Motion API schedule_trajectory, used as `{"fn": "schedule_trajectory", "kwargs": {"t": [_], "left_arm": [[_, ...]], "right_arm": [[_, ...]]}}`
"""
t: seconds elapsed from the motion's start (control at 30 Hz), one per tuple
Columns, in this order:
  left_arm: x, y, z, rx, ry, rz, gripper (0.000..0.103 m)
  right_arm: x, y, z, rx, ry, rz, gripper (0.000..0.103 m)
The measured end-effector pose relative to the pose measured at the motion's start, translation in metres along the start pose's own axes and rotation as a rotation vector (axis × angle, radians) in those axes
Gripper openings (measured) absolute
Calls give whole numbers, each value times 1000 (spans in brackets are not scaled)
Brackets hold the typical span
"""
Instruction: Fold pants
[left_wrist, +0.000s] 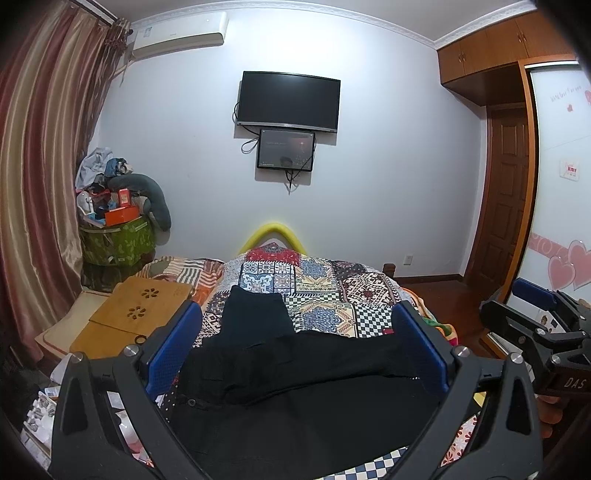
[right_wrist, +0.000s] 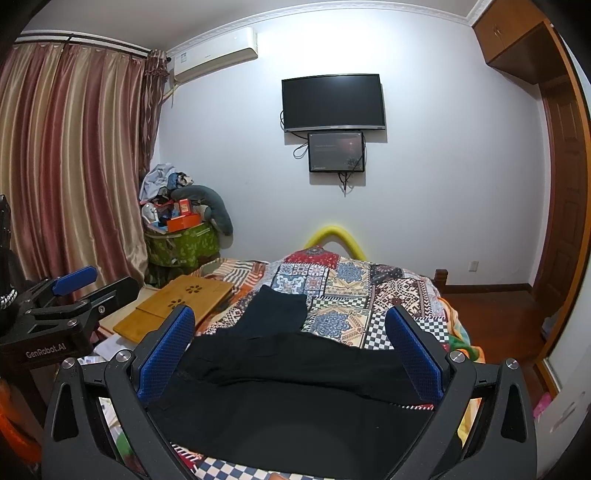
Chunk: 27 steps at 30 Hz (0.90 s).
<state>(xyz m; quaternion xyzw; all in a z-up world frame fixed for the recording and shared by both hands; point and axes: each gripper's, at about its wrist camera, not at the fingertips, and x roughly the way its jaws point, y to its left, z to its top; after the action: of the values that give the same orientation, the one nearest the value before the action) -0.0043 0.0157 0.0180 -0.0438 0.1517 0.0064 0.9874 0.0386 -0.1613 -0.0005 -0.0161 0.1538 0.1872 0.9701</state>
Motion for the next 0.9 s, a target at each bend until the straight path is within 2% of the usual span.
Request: {"fn": "schedule_trajectory", "kwargs": {"t": [0.9], "left_arm": [[7, 0, -8, 4, -6, -4, 103]], "right_arm": [[2, -3, 2, 10, 3, -1, 102]]}}
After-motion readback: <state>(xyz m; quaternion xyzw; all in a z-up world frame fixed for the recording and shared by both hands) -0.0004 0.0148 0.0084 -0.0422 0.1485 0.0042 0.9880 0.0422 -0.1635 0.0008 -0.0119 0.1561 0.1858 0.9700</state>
